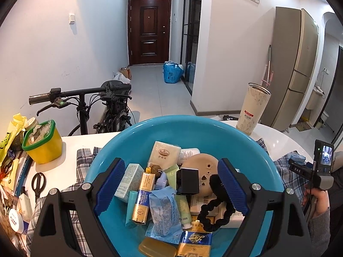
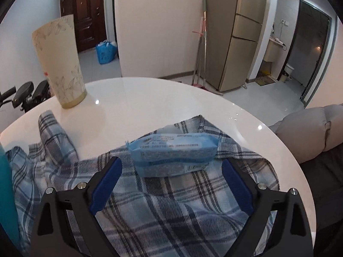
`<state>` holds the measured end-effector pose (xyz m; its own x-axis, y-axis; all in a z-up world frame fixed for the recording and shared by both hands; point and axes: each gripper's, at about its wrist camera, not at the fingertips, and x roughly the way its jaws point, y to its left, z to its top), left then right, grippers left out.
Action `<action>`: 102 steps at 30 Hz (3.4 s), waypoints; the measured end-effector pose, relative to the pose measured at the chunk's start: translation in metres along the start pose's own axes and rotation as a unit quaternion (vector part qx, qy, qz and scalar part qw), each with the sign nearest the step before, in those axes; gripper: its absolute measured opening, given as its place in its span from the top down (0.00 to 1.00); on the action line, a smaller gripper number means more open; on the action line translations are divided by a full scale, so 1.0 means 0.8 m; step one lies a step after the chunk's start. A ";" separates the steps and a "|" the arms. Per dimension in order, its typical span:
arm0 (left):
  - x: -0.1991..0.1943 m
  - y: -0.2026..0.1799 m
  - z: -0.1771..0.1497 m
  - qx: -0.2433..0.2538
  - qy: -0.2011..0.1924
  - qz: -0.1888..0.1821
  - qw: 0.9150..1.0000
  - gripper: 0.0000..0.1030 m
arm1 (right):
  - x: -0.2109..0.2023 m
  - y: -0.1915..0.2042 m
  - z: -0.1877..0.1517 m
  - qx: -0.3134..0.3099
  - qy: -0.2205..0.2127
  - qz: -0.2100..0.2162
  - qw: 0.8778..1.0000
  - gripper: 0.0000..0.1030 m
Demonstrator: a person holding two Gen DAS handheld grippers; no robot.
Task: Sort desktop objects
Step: 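Close the right gripper on the blue wipes packet, then lift the blue wipes packet with the right gripper and carry it over the basin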
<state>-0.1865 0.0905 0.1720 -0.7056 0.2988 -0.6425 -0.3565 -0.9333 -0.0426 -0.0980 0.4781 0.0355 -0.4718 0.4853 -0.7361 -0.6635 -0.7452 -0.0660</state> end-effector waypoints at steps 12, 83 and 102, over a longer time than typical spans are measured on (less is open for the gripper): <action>0.004 -0.013 -0.004 0.017 0.005 0.001 1.000 0.13 | 0.019 0.004 0.001 0.015 0.013 0.028 0.999 0.10; -0.041 0.057 0.015 -0.053 -0.036 0.024 0.998 0.13 | -0.296 0.268 -0.023 -0.207 -0.153 0.340 0.905 0.28; -0.036 0.049 0.014 -0.043 -0.027 0.028 0.998 0.13 | -0.258 0.277 -0.020 -0.200 -0.106 0.340 0.913 0.28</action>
<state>-0.1868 0.0477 0.1977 -0.7554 0.2532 -0.6044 -0.2626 -0.9620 -0.0748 -0.1386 0.2052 0.1616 -0.8257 -0.1065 -0.5540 0.0702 -0.9938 0.0863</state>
